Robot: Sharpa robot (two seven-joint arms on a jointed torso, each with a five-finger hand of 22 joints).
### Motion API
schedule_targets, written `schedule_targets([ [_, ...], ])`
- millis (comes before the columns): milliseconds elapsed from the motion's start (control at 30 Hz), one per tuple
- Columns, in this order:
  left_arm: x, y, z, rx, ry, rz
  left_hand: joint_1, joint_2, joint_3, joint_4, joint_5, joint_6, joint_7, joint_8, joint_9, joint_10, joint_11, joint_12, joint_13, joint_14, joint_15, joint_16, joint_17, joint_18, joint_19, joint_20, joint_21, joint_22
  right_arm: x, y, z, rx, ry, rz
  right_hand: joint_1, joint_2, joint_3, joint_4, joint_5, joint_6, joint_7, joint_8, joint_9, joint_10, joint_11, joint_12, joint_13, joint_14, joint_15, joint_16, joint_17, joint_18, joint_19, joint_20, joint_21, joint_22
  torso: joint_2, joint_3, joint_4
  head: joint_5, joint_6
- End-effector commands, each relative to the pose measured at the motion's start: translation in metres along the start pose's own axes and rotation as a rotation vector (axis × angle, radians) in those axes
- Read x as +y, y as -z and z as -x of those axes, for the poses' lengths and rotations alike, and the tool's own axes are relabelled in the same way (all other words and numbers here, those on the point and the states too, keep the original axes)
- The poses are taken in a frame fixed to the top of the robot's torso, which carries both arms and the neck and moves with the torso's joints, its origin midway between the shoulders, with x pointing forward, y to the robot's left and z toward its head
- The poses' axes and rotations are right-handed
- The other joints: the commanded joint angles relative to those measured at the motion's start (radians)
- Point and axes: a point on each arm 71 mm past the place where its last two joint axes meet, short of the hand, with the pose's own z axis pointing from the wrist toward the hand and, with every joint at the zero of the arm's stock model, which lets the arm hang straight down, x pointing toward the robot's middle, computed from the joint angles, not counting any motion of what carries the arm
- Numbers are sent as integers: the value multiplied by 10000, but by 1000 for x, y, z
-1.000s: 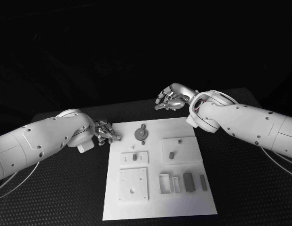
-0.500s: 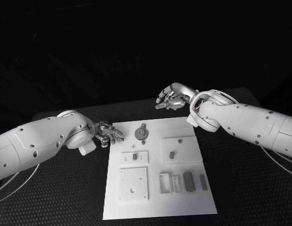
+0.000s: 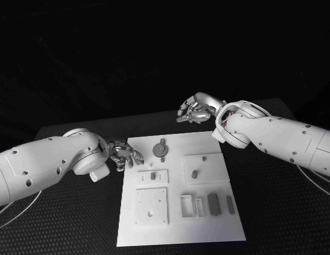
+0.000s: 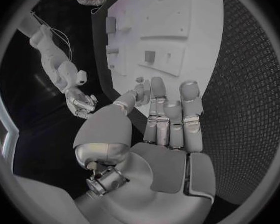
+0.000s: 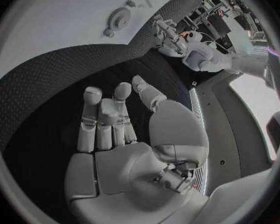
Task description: Assemble the parts on the task board
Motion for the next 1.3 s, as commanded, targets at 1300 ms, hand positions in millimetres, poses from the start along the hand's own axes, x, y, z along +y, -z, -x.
schedule_targets([
  [1300,17,6,-44,-1115,-1988,197,-28,-74,1542,-1482,166,373,182,85,32,145,-24,99,32,131,-39,41,15,436,97,-17,1,159,0,1,0,93,-9,65,-79,21,-17,23,-15,-60,-7,-43,15,-32,16,-42,10,6,42,-53,17,123,32,-43,-39,165,-1,15,-21,77,-147],
])
